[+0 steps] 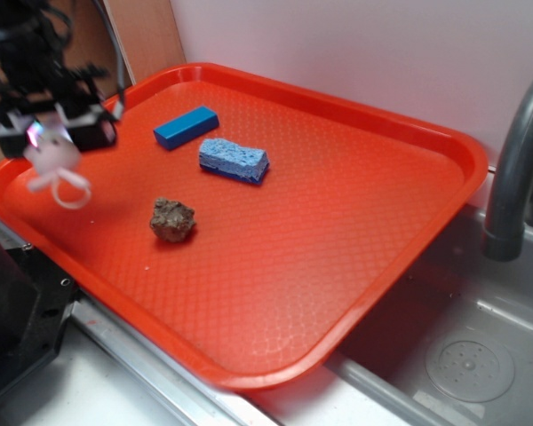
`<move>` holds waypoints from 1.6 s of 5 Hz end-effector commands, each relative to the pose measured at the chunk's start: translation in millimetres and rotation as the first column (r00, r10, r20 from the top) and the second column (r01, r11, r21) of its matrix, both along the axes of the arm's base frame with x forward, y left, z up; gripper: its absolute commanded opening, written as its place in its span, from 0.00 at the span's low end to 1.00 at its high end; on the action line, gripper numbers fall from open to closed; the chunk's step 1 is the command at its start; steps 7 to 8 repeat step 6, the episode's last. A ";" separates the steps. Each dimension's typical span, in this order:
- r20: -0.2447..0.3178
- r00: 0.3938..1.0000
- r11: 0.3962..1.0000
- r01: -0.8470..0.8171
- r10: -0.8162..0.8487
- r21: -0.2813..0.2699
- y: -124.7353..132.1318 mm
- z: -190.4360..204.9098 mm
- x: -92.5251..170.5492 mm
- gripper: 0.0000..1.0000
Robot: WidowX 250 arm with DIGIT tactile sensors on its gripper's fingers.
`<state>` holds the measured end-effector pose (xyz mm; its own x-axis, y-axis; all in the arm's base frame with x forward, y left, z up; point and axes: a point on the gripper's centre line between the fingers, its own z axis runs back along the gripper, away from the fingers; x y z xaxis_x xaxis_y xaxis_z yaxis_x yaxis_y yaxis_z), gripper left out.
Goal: Grab the pink bunny.
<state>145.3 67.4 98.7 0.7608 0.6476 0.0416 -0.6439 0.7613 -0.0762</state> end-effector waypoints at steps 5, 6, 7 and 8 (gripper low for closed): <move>-0.034 0.768 0.753 0.635 -0.640 0.172 -73.7 83.1 66.5 0.00; -0.045 0.783 0.768 0.618 -0.621 0.167 -67.7 80.0 63.9 0.00; -0.045 0.783 0.768 0.618 -0.621 0.167 -67.7 80.0 63.9 0.00; -0.045 0.783 0.768 0.618 -0.621 0.167 -67.7 80.0 63.9 0.00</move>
